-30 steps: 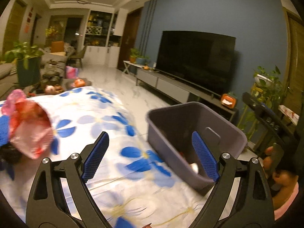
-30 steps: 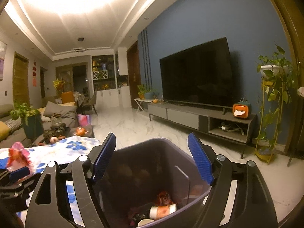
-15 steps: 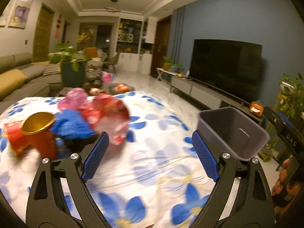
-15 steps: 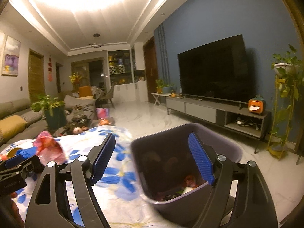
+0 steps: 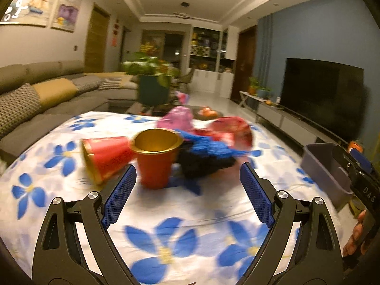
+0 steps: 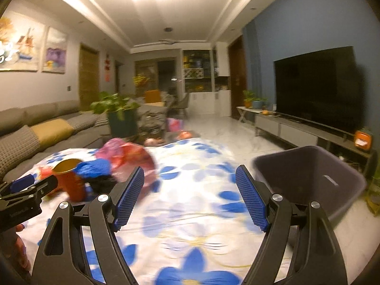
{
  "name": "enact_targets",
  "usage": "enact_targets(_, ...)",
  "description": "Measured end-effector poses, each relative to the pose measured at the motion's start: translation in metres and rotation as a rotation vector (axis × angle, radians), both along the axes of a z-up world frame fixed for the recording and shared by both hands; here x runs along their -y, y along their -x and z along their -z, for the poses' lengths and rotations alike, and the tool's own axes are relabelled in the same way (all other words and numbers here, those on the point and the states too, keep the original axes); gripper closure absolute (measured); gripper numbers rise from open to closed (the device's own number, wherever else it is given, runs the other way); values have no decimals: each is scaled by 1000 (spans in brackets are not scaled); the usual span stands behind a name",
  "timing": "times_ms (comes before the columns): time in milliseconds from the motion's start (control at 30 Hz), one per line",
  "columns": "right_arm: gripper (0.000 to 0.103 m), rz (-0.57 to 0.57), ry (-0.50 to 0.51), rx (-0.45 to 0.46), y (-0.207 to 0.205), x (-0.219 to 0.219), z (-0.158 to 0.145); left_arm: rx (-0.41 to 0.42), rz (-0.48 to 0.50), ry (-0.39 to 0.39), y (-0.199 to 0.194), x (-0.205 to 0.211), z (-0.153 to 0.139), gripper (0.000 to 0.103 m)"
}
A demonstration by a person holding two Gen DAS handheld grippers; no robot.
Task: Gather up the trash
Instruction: 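Move both open tools back to the remaining items on the table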
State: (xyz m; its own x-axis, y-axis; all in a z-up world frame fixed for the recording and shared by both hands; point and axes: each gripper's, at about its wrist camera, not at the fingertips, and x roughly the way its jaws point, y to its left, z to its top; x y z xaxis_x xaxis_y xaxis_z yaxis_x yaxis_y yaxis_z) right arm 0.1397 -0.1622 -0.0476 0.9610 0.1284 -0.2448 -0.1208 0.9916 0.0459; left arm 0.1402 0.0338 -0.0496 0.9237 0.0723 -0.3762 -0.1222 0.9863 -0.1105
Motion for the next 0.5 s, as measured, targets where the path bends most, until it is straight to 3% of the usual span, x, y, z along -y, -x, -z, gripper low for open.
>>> enact_targets(500, 29, -213, 29, -77, -37, -104, 21, 1, -109, 36, 18, -61, 6, 16)
